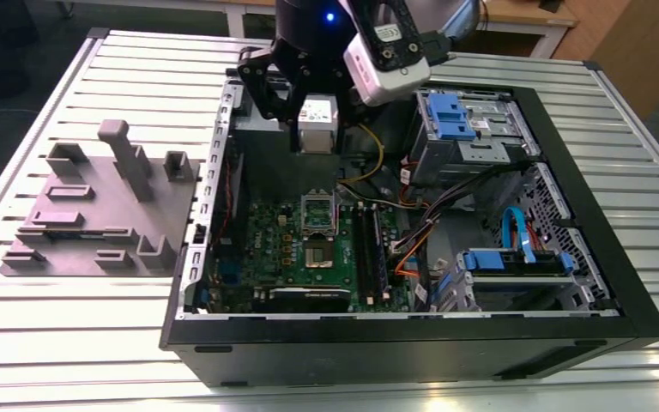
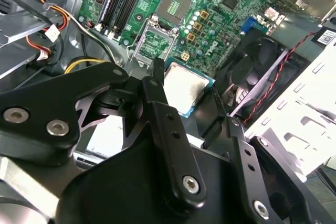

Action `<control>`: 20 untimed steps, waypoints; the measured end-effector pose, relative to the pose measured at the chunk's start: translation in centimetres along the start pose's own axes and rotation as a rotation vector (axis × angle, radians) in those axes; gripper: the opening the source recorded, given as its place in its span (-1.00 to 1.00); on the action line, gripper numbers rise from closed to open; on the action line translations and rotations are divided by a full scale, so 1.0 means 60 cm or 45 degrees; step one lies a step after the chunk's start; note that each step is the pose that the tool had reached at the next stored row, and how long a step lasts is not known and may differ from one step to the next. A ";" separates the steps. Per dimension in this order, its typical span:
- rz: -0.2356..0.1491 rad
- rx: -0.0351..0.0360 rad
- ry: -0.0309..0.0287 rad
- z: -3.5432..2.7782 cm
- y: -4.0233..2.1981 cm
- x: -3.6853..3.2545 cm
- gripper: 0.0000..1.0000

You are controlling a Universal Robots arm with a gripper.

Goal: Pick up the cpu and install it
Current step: 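Place the cpu into insertion slot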

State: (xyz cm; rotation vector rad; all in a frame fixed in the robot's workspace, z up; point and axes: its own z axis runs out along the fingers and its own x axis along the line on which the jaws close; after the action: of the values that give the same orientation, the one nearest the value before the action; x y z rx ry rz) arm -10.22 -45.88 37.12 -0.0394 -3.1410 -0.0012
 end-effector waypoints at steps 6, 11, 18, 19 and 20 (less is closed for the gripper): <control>0.000 0.0000 0.0000 0.017 0.000 0.000 -0.06; 0.000 0.0000 0.0000 0.018 0.000 -0.001 -0.06; 0.000 -0.0001 0.0000 0.031 0.000 -0.008 -0.06; 0.000 -0.0001 0.0000 0.034 0.000 -0.008 -0.06; 0.000 0.0000 0.0000 0.037 0.000 -0.008 -0.06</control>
State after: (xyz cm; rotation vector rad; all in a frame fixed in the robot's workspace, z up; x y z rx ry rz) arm -9.73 -45.88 34.90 -0.0394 -3.1410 -0.0012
